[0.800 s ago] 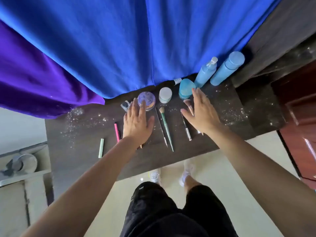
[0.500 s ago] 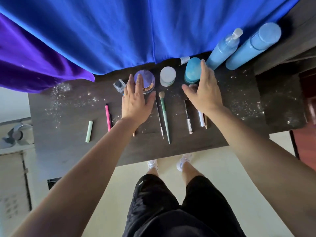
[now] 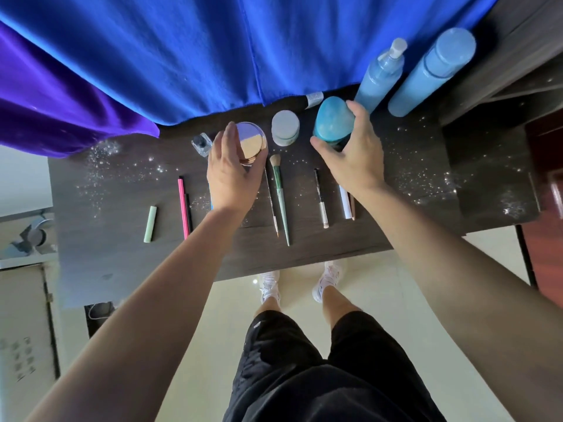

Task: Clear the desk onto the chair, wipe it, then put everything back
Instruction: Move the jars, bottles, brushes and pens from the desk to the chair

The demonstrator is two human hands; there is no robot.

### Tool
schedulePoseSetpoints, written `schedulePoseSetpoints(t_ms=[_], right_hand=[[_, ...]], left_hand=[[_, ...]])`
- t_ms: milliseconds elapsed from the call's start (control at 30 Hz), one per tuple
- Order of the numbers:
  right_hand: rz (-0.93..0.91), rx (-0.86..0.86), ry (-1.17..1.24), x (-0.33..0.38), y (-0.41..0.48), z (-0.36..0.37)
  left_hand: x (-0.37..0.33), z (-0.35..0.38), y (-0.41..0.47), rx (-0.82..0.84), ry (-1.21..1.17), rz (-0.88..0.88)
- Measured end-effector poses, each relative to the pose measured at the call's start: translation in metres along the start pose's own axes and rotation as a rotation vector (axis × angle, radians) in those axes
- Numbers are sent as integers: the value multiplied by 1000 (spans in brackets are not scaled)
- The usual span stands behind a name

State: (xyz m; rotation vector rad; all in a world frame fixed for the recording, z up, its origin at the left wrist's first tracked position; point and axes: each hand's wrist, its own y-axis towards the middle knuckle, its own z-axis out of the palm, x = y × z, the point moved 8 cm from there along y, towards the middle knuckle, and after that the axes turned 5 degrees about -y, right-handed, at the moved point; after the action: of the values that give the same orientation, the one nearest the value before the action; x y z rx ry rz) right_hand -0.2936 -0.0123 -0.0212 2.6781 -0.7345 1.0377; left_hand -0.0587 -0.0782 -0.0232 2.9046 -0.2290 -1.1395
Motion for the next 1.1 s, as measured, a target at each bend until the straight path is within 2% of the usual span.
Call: schedulePoseSetpoints(t_ms=[200, 333, 500, 700, 900, 1100], right_hand=[[-3, -138, 61, 16, -37, -45], [43, -271, 103, 17, -69, -93], [144, -427, 72, -6, -121, -159], [360, -692, 4, -56, -231, -234], [478, -948, -54, -94, -363, -315], [597, -1115, -49, -157, -491, -377]], left_hand=[[-44, -49, -20, -74, -67, 91], [-83, -61, -31, -45, -111, 214], [-140, -45, -51, 89, -191, 437], [-230, -2, -110, 286, -276, 712], [-329, 32, -217, 556, -278, 962], [-410, 69, -353, 656, -351, 1178]])
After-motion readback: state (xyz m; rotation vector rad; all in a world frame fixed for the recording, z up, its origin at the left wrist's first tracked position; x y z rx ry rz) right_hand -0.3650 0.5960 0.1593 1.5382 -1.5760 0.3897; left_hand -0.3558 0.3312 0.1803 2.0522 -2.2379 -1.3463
